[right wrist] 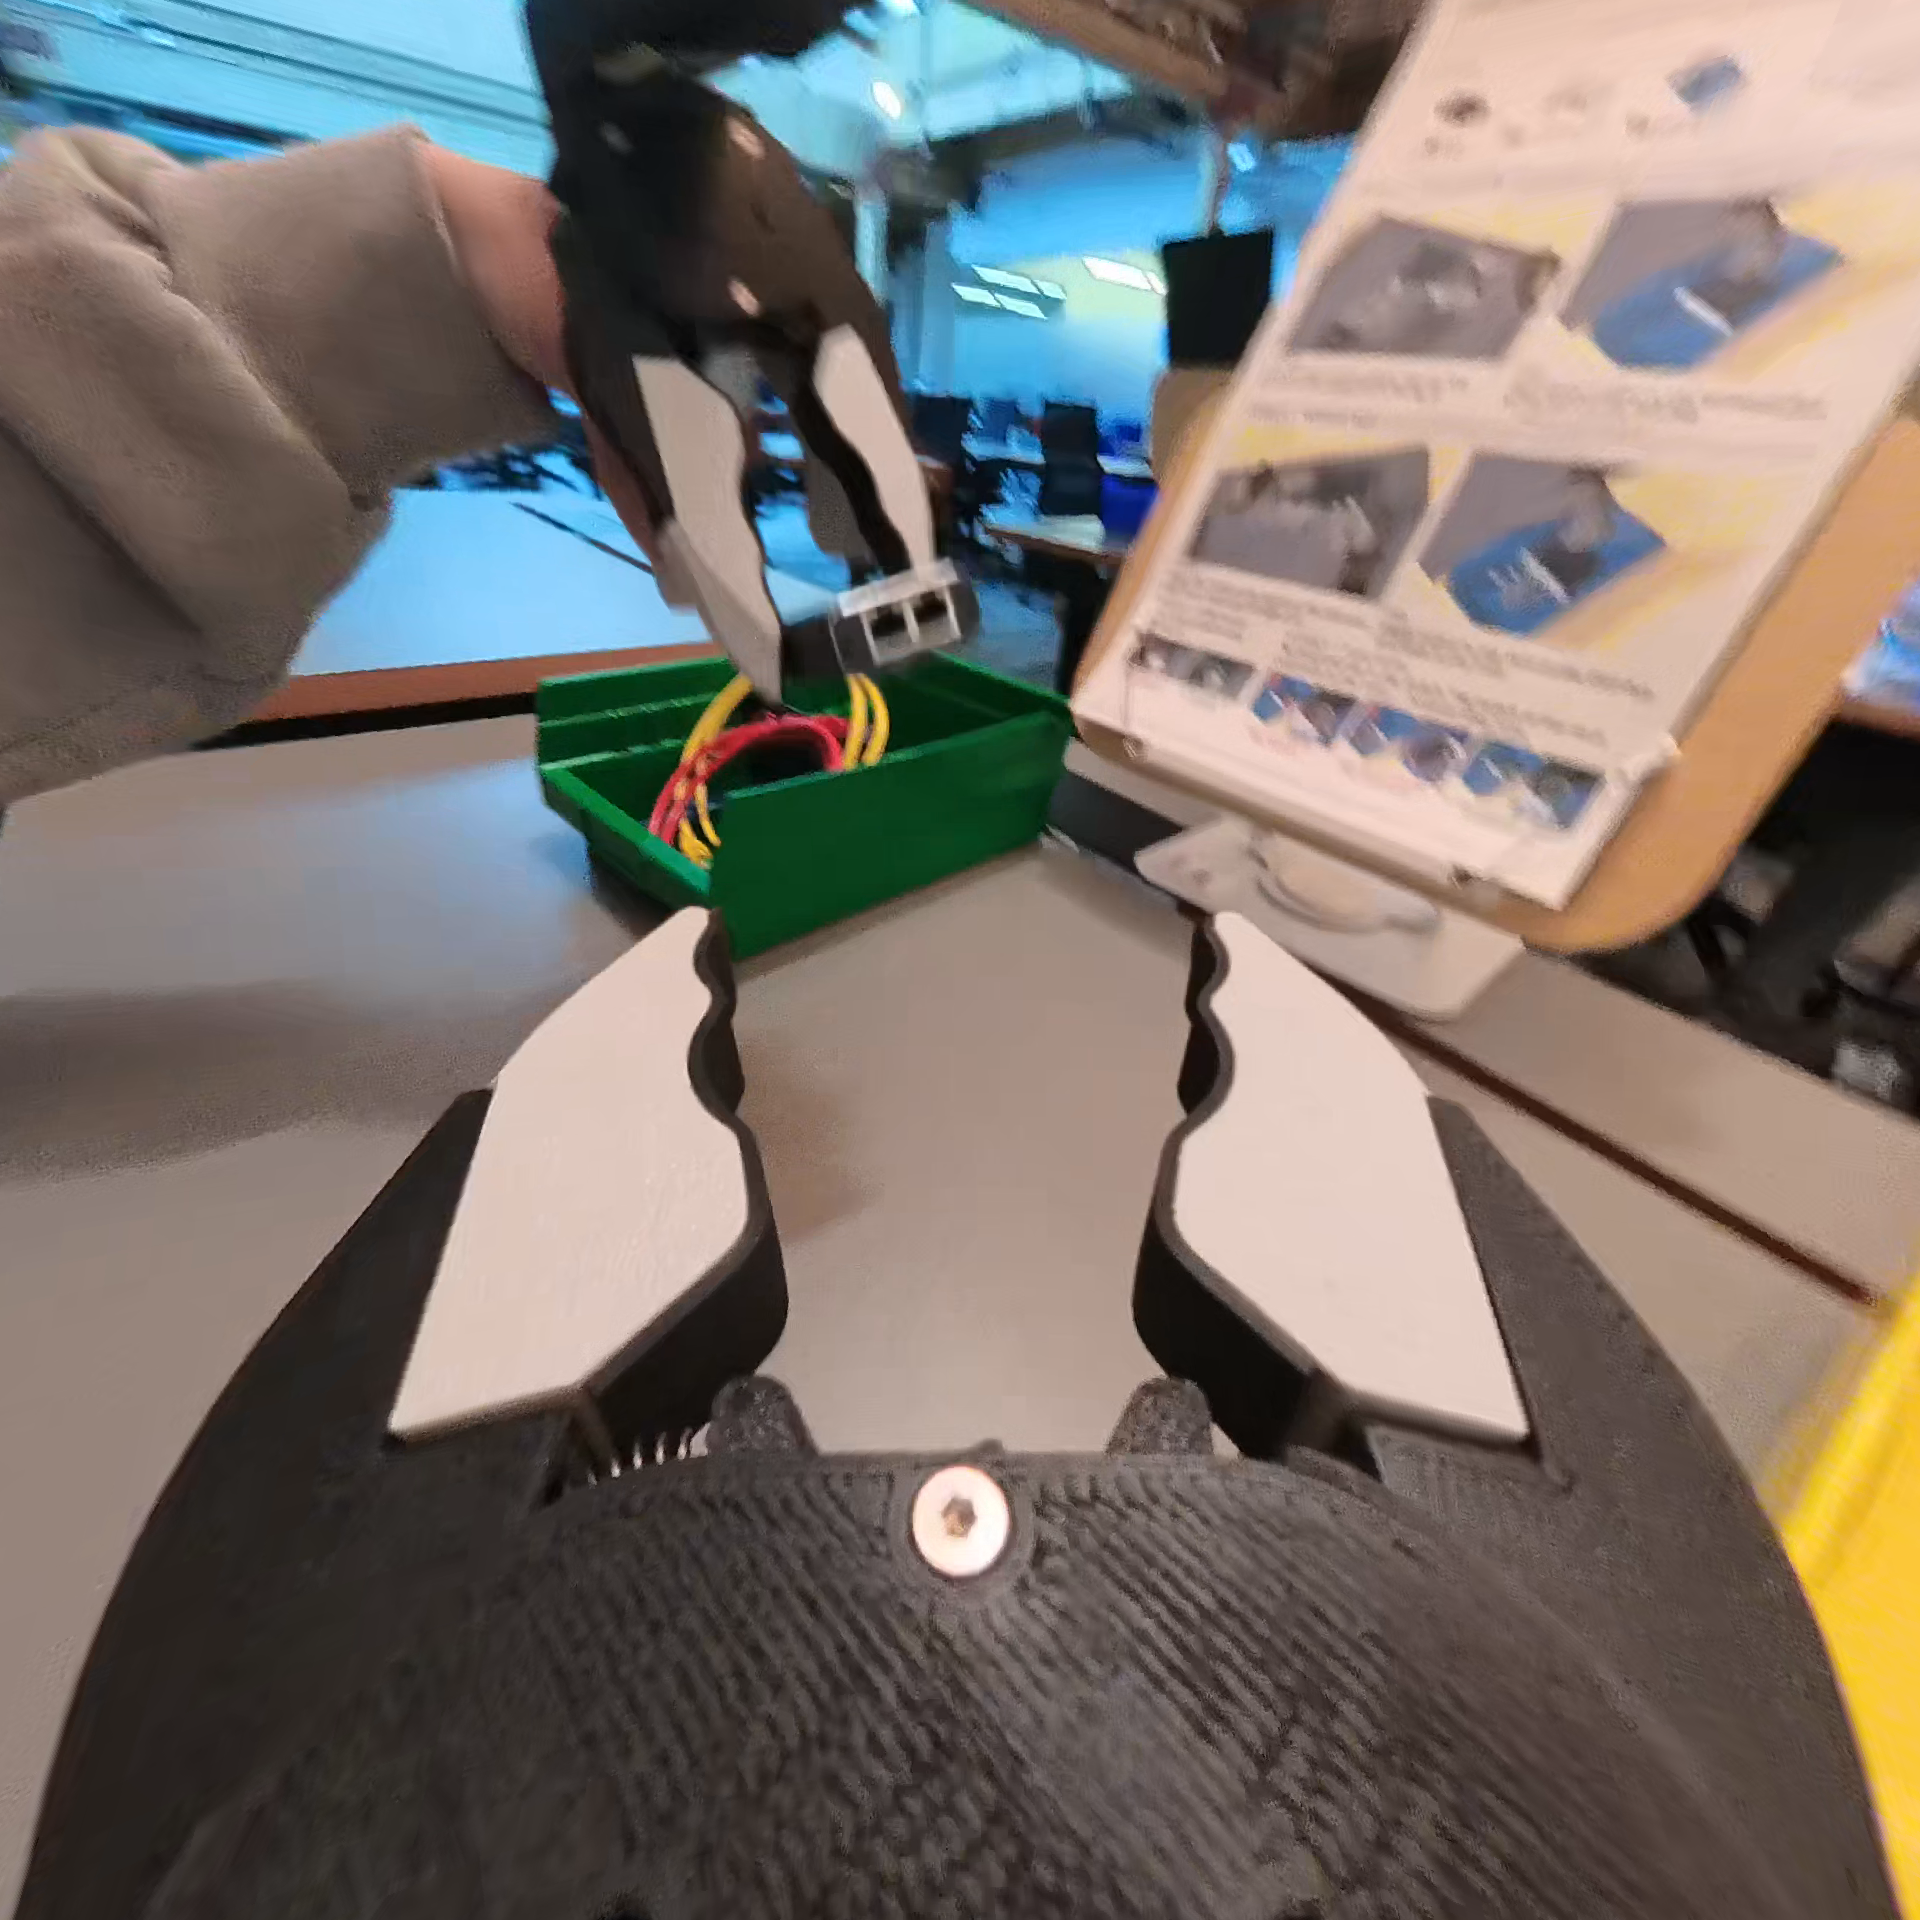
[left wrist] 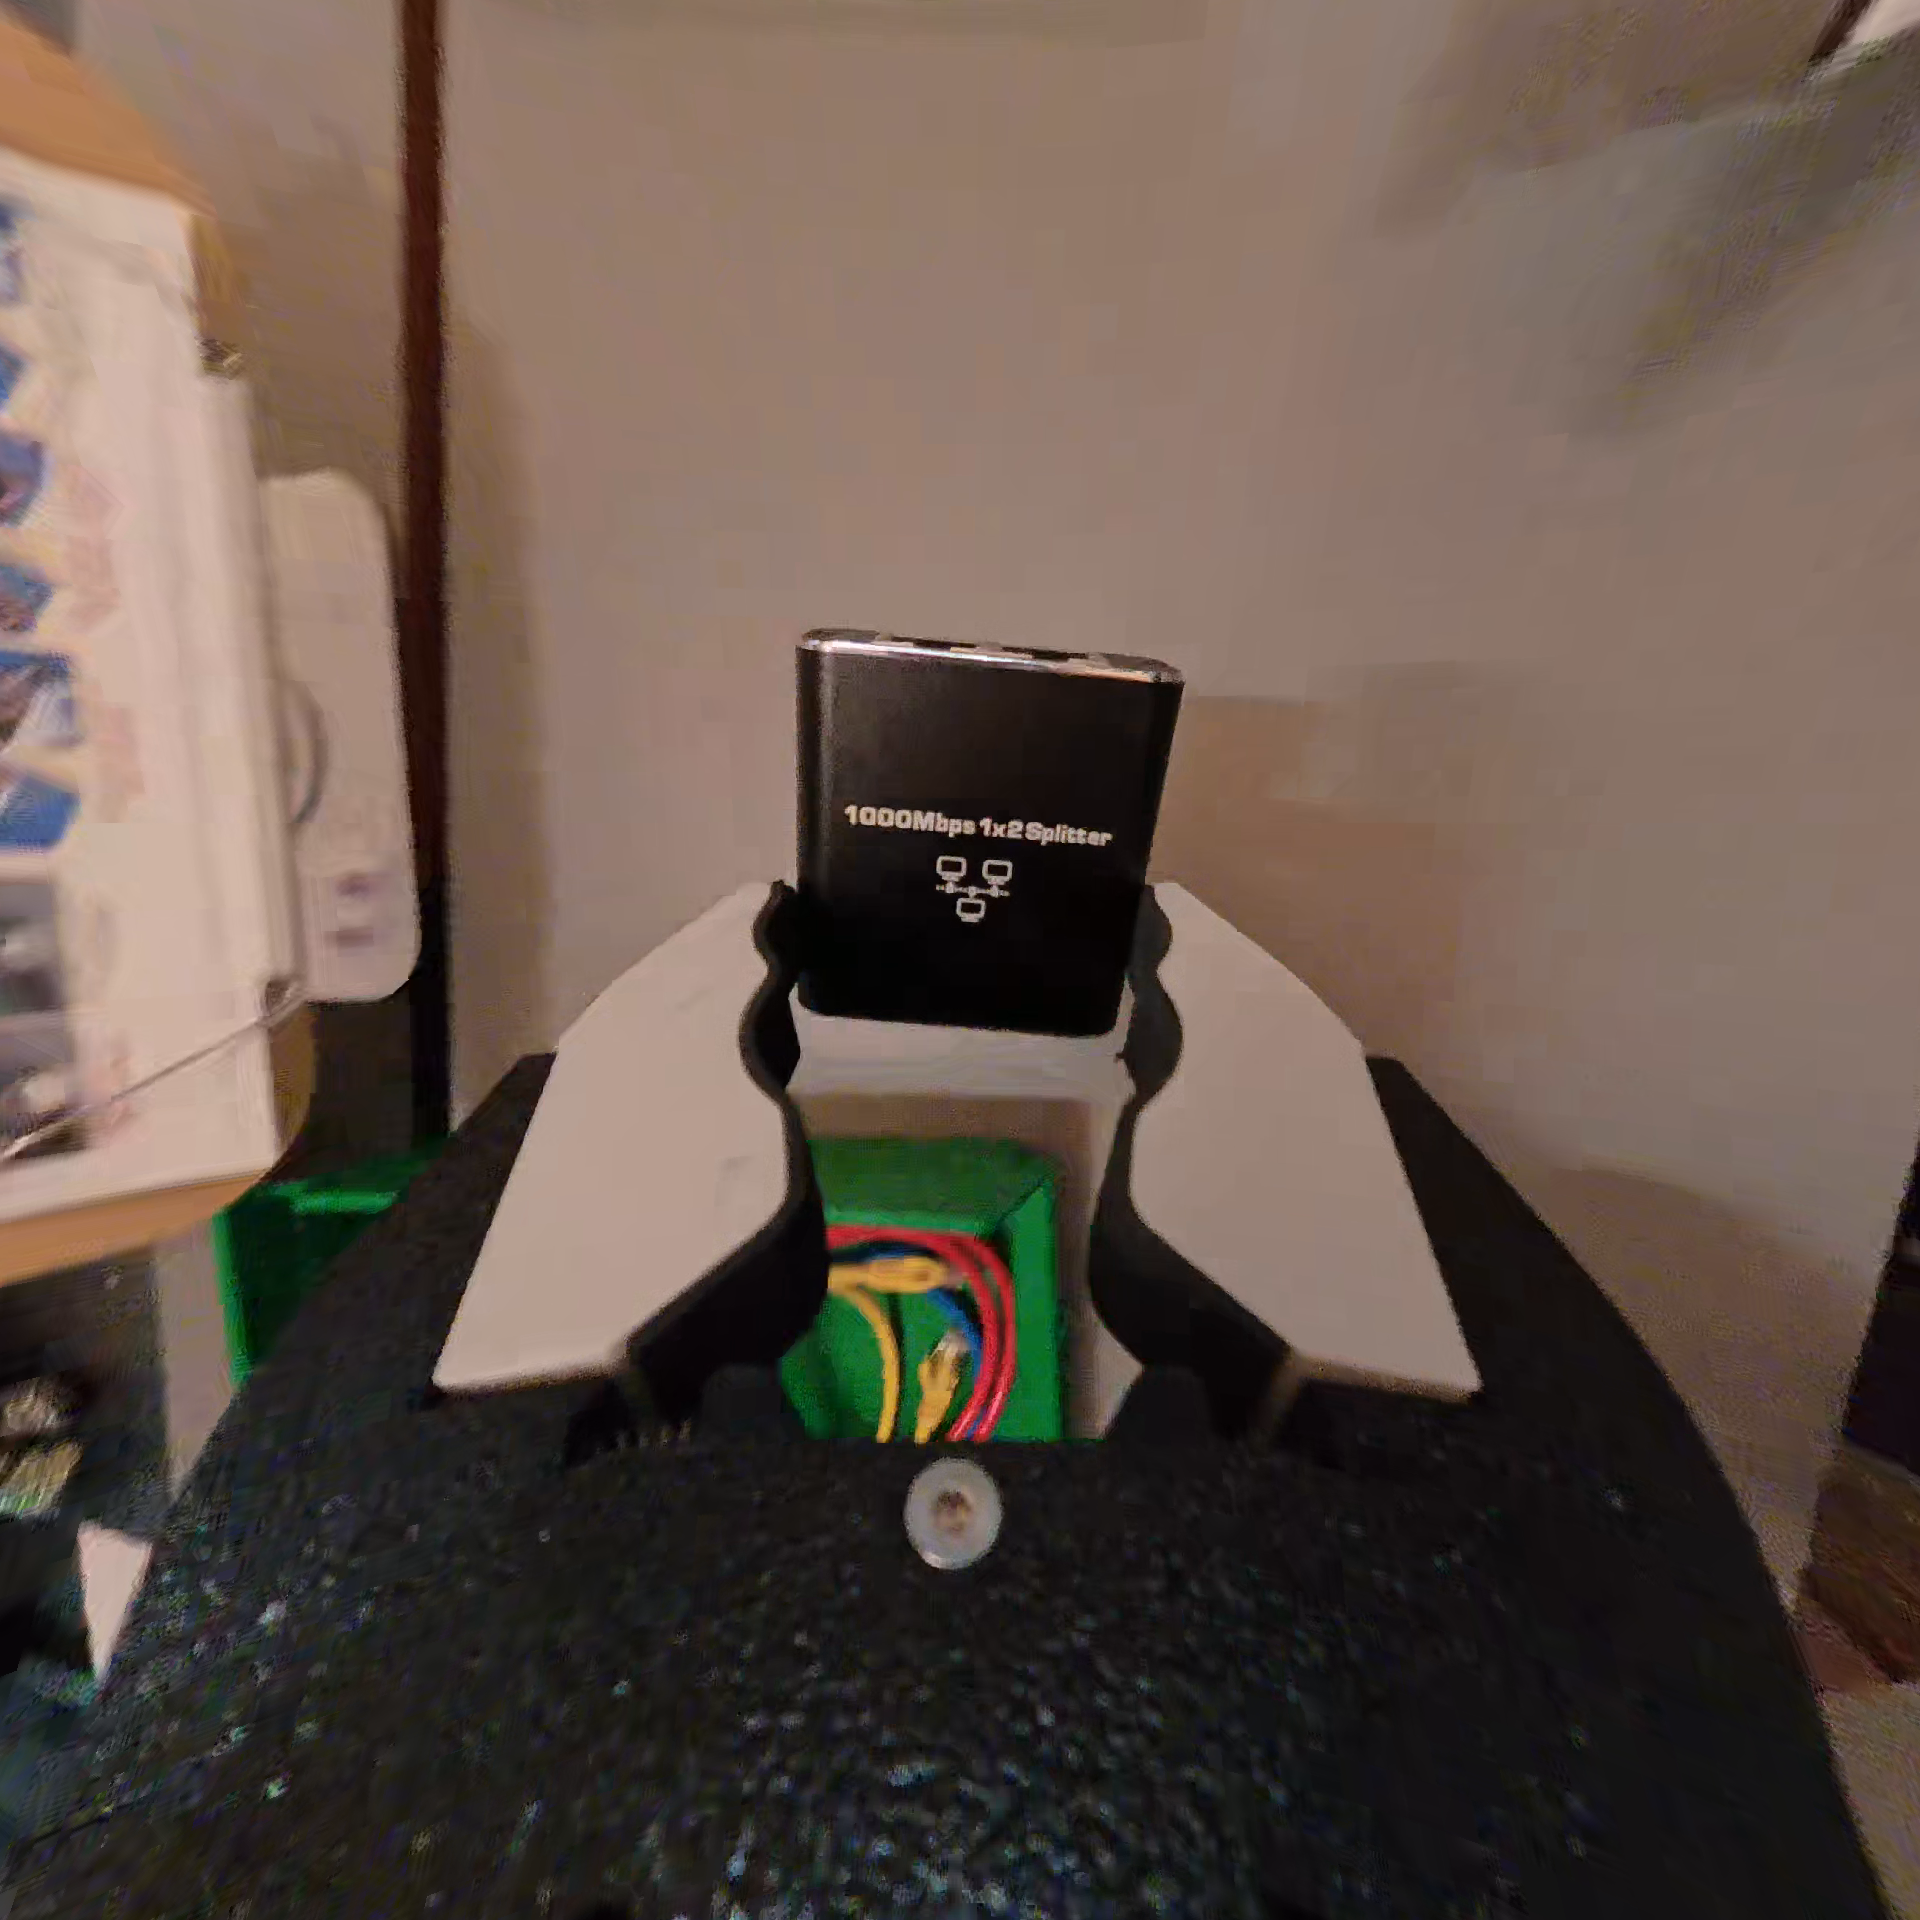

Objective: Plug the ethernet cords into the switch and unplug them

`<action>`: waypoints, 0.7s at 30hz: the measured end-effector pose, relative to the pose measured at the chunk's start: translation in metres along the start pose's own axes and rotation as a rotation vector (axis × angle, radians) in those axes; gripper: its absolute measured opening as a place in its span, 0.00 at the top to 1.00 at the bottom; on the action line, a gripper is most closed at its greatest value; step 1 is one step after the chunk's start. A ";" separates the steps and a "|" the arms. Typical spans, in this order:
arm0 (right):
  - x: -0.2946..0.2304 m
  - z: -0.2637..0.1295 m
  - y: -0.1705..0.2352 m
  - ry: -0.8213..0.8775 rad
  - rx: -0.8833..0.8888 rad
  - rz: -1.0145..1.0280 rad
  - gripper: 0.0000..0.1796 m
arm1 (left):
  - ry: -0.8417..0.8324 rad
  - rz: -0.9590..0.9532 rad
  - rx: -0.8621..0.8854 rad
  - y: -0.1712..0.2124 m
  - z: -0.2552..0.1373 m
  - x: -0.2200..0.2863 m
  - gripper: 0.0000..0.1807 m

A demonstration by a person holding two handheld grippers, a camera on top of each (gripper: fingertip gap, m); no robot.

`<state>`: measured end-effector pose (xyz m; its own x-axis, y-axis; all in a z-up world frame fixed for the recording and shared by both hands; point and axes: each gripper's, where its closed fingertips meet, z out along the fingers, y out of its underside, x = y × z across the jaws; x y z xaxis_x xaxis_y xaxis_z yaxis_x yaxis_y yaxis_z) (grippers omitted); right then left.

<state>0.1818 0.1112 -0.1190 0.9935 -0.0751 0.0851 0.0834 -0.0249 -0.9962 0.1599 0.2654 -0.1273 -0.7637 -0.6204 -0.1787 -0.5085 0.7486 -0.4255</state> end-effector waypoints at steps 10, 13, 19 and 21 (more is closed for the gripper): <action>-0.046 0.003 0.009 -0.257 0.002 -0.068 0.50 | 0.243 0.232 -0.041 -0.083 0.037 0.119 0.67; -0.047 0.004 0.014 -0.297 0.020 -0.019 0.52 | 0.201 0.225 -0.054 -0.089 0.051 0.112 0.67; -0.040 0.004 0.020 -0.301 0.058 0.011 0.53 | 0.274 0.096 0.123 -0.104 0.046 0.108 0.67; -0.042 0.003 0.016 -0.305 0.086 0.014 0.56 | 0.308 0.085 0.194 -0.112 0.038 0.112 0.67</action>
<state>0.1420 0.1169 -0.1386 0.9707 0.2281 0.0750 0.0629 0.0596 -0.9962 0.1466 0.1027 -0.1336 -0.8988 -0.4362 0.0422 -0.3757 0.7175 -0.5865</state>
